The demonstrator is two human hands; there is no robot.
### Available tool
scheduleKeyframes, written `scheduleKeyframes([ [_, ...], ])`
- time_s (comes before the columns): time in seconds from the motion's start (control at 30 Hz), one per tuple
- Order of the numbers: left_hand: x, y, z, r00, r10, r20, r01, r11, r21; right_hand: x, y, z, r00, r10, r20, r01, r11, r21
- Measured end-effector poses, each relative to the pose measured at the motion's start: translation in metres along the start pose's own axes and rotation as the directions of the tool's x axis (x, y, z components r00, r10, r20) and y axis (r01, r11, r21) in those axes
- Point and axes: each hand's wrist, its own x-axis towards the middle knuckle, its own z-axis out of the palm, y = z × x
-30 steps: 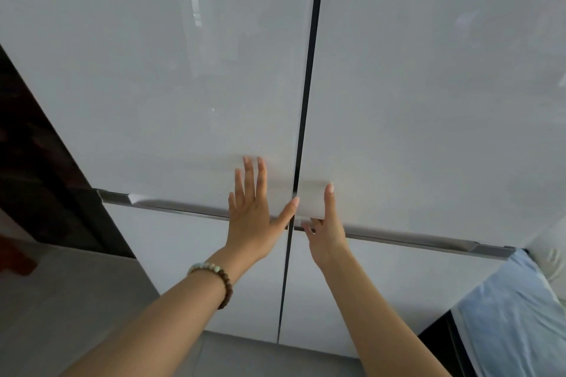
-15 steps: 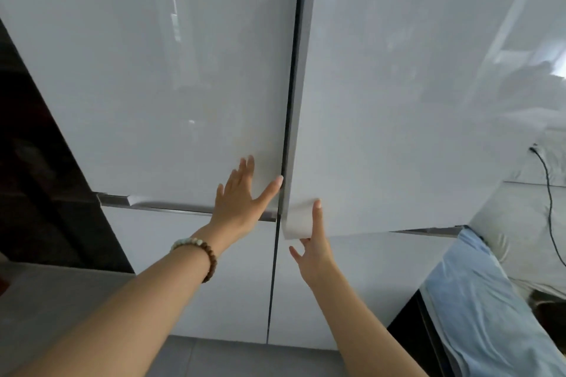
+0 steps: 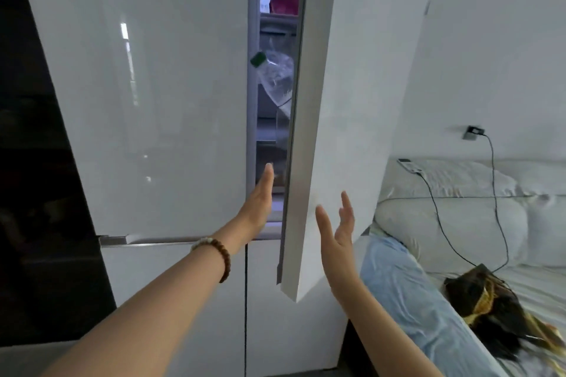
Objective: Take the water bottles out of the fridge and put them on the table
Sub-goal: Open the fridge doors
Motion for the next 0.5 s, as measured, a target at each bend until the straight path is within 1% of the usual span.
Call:
scheduleKeyframes([
  [0.07,-0.009,0.023,0.009,0.996,-0.010,0.084,0.015,0.999,-0.050,-0.001,-0.032,-0.015,0.987,-0.149,0.056,0.154,0.985,-0.078],
  [0.13,-0.020,0.043,0.023,0.985,0.022,0.171,-0.009,0.997,-0.080,-0.001,-0.056,-0.029,0.964,-0.236,0.119,0.253,0.955,-0.154],
  [0.27,-0.044,0.074,0.050,0.976,0.034,0.215,-0.005,0.991,-0.136,-0.002,-0.080,-0.057,0.931,-0.306,0.200,0.348,0.909,-0.231],
  [0.37,-0.052,0.083,0.065,0.967,0.032,0.251,-0.012,0.996,-0.083,0.004,-0.085,-0.083,0.919,-0.349,0.182,0.389,0.877,-0.283],
  [0.43,-0.054,0.090,0.075,0.974,0.054,0.219,-0.042,0.997,-0.062,0.008,-0.088,-0.100,0.915,-0.378,0.140,0.403,0.859,-0.315],
  [0.47,-0.054,0.092,0.079,0.984,0.088,0.152,-0.078,0.994,-0.073,0.010,-0.090,-0.108,0.910,-0.399,0.113,0.413,0.846,-0.338],
  [0.5,-0.054,0.098,0.085,0.990,0.135,0.049,-0.130,0.987,-0.091,0.012,-0.093,-0.118,0.898,-0.430,0.094,0.434,0.827,-0.358],
])
